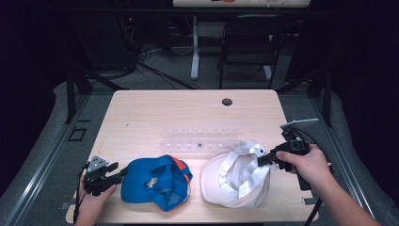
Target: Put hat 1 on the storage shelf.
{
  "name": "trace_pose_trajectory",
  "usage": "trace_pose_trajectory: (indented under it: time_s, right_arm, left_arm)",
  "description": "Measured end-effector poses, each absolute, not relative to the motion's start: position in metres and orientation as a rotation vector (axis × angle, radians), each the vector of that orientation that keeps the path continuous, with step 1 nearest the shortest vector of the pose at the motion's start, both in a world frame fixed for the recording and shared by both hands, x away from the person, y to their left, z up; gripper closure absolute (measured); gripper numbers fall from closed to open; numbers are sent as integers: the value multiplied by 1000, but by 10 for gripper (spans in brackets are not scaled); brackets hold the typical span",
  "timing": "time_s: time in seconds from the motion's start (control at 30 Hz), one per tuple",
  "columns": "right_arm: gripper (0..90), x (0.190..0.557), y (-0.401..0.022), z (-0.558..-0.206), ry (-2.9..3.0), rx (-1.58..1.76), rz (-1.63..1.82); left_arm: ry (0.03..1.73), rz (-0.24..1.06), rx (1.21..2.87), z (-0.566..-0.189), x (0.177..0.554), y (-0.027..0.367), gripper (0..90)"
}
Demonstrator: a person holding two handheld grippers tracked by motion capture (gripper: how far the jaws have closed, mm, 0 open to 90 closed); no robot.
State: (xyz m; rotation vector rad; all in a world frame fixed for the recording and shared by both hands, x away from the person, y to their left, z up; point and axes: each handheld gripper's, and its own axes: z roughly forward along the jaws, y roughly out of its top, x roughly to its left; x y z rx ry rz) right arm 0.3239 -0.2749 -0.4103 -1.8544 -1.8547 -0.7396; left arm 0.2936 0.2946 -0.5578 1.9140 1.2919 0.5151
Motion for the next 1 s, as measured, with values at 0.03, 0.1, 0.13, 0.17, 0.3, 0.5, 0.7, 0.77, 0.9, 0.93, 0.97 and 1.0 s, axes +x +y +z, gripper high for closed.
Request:
trace_pose_trajectory:
  time_s: [0.03, 0.1, 0.13, 0.17, 0.3, 0.5, 0.7, 0.77, 0.9, 0.93, 0.97, 1.0]
  right_arm:
    - [814, 324, -275, -410, -1838, -1847, -751]
    - [814, 324, -276, -410, -1818, -1823, -785]
    - [814, 324, -275, -409, -1800, -1822, -795]
    - [814, 325, -276, -408, -1792, -1800, -803]
    - [814, 325, -275, -406, -1705, -1753, -873]
    - [813, 323, -271, -402, -1623, -1681, -941]
    - [813, 321, -265, -394, -1569, -1628, -1013]
    - [813, 321, -264, -390, -1567, -1618, -1029]
    - [813, 322, -263, -380, -1562, -1607, -1068]
    - [813, 322, -264, -378, -1562, -1607, -1074]
    - [813, 322, -264, -375, -1563, -1609, -1080]
    - [813, 322, -265, -374, -1571, -1601, -1086]
  left_arm:
    - [1292, 515, 1914, -558, 294, 295, 508]
    - [1290, 515, 1913, -558, 294, 294, 508]
    - [1290, 515, 1912, -558, 294, 295, 508]
    - [1290, 516, 1911, -558, 294, 294, 508]
    - [1290, 514, 1913, -558, 294, 294, 508]
    - [1286, 513, 1915, -558, 293, 294, 503]
    - [1282, 511, 1906, -557, 293, 294, 490]
    - [1282, 517, 1900, -557, 293, 294, 482]
    - [1280, 528, 1903, -557, 293, 295, 477]
    - [1279, 527, 1902, -556, 293, 295, 477]
    - [1280, 523, 1906, -555, 292, 296, 477]
    - [1280, 514, 1908, -554, 292, 296, 478]
